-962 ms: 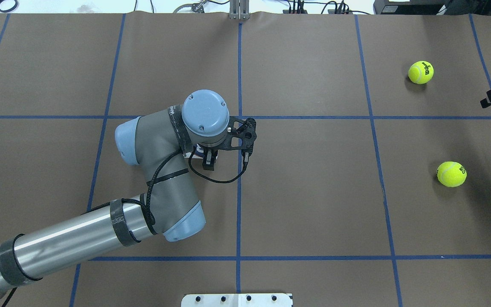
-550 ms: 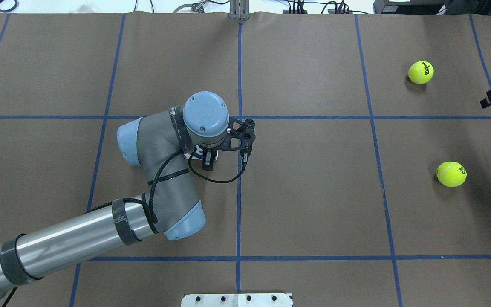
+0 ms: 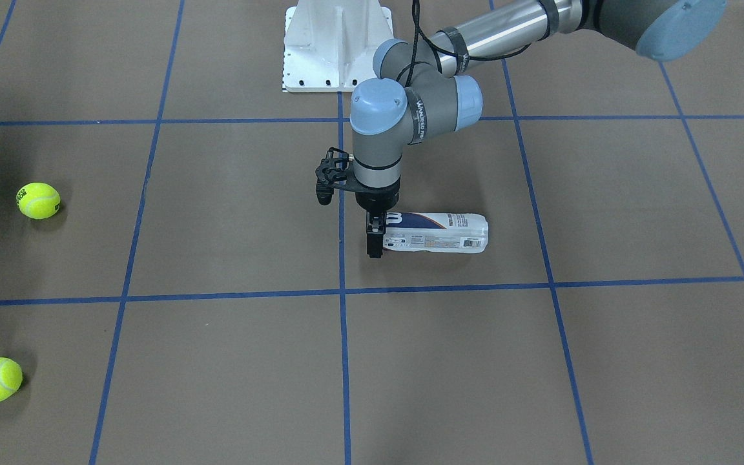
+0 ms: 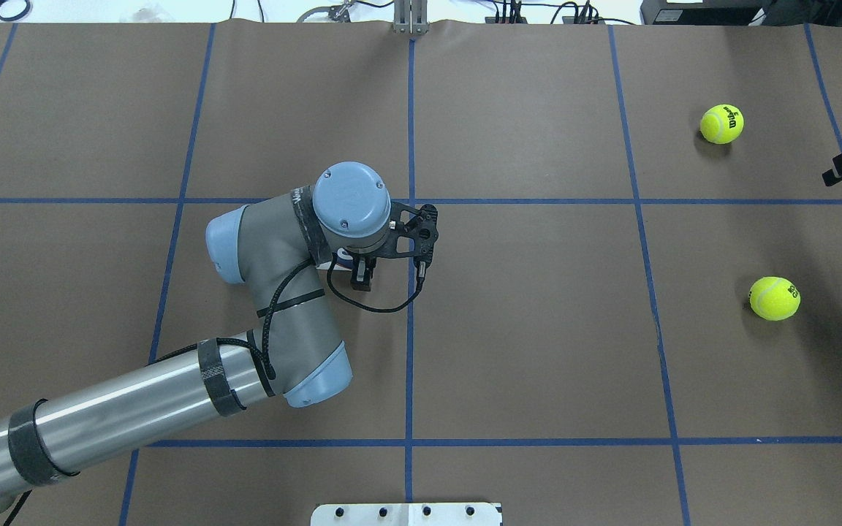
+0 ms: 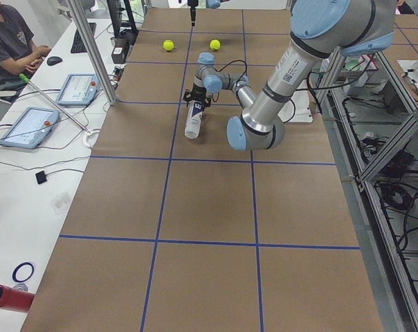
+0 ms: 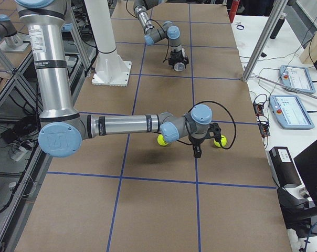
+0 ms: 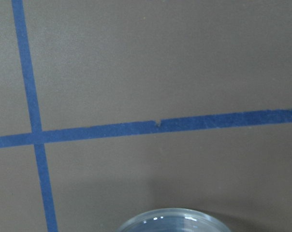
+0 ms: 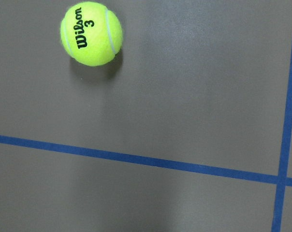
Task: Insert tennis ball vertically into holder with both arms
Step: 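Close the left gripper around the middle of the white can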
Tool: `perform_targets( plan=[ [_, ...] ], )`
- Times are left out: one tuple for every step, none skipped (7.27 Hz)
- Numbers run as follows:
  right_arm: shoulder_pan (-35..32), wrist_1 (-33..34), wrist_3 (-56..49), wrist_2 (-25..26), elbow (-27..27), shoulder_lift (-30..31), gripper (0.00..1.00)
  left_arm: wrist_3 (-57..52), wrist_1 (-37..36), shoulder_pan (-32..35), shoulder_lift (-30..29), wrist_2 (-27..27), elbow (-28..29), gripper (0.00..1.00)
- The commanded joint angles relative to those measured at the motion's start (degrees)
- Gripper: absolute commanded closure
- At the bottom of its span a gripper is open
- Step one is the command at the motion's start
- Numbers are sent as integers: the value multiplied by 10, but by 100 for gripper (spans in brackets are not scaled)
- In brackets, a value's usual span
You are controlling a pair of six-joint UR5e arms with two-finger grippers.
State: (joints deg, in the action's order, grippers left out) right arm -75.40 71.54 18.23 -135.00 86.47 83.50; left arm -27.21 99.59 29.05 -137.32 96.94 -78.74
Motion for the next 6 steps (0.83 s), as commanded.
perform_targets(
  plan=[
    [1, 0, 0, 0, 0, 0, 1, 0, 1, 0, 0, 0, 1, 11],
    [3, -1, 0, 0, 1, 0, 1, 1, 2, 0, -1, 0, 1, 14],
    [3, -1, 0, 0, 4, -1, 1, 2, 3, 0, -1, 0, -3, 16],
    [3, -1, 0, 0, 4, -1, 1, 8, 3, 0, -1, 0, -3, 18],
    [4, -1, 0, 0, 4, -3, 1, 10, 8, 1, -2, 0, -5, 18],
    [4, -1, 0, 0, 4, -3, 1, 22, 36, 4, -2, -1, -5, 18]
  ],
)
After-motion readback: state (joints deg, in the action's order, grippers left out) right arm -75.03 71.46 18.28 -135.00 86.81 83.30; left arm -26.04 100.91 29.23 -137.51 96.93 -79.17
